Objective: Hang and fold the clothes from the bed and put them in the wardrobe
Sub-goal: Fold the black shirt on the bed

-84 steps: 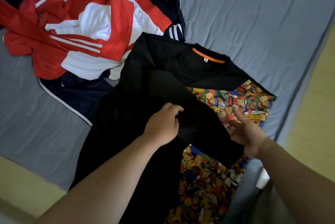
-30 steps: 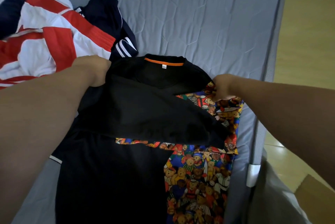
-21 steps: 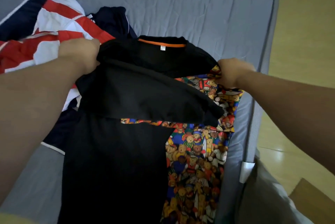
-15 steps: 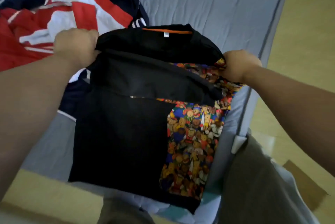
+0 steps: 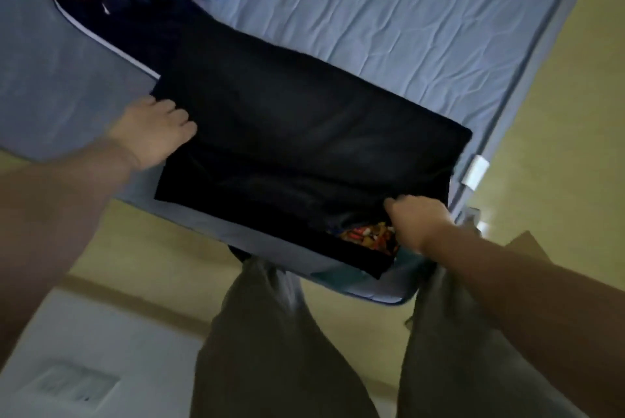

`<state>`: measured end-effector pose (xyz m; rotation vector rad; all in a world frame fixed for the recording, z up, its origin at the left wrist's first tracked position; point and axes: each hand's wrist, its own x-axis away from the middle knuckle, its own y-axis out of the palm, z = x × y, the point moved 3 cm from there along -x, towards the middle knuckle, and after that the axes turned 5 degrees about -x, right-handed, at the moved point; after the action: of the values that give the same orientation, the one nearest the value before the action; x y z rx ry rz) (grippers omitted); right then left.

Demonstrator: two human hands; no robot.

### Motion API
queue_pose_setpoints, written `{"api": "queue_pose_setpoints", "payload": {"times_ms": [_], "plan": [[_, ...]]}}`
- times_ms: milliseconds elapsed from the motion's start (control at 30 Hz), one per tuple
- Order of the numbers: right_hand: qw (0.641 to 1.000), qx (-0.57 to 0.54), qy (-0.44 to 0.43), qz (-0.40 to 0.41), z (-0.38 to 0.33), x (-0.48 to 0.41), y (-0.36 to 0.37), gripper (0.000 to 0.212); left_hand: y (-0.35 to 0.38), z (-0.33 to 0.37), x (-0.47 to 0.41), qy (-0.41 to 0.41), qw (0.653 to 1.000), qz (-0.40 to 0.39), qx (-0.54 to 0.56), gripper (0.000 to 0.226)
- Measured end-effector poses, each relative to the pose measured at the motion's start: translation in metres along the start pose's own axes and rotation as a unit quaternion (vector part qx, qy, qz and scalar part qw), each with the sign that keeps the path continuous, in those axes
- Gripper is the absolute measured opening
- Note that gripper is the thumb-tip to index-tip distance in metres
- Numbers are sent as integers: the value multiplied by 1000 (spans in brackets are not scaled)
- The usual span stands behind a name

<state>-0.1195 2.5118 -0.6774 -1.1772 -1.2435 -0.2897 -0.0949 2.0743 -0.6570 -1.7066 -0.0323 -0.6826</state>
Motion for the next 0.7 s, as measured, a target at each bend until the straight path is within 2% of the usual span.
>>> {"api": "queue_pose_setpoints", "payload": {"times_ms": [167,300,400,467,533,567,600,633,700], "plan": [[999,1,17,-45,-27,-34,59,25,73,27,15,-30,999,-26,-31,32],[998,11,23,-65,-24,-45,78,25,106,49,30,-60,992,-97,-63,32],[994,-3,16,-107,-21,-44,78,36,105,60,30,-76,971,-206,-90,42],[984,-17,-3,-176,-18,-40,76,47,95,62,22,-68,946,-301,-97,54],[979,-51,-8,-195,-12,-40,62,34,80,62,10,-63,919,-385,-62,51],[984,-80,-1,-159,-7,-42,49,24,68,60,1,-75,907,-412,-37,38],[990,-112,11,-87,2,-46,34,17,55,56,-11,-101,905,-414,-15,27],[990,-138,25,9,13,-51,17,15,41,49,-28,-135,914,-383,2,23],[971,-138,62,186,37,-62,-17,29,8,33,-68,-182,947,-263,21,21]]}}
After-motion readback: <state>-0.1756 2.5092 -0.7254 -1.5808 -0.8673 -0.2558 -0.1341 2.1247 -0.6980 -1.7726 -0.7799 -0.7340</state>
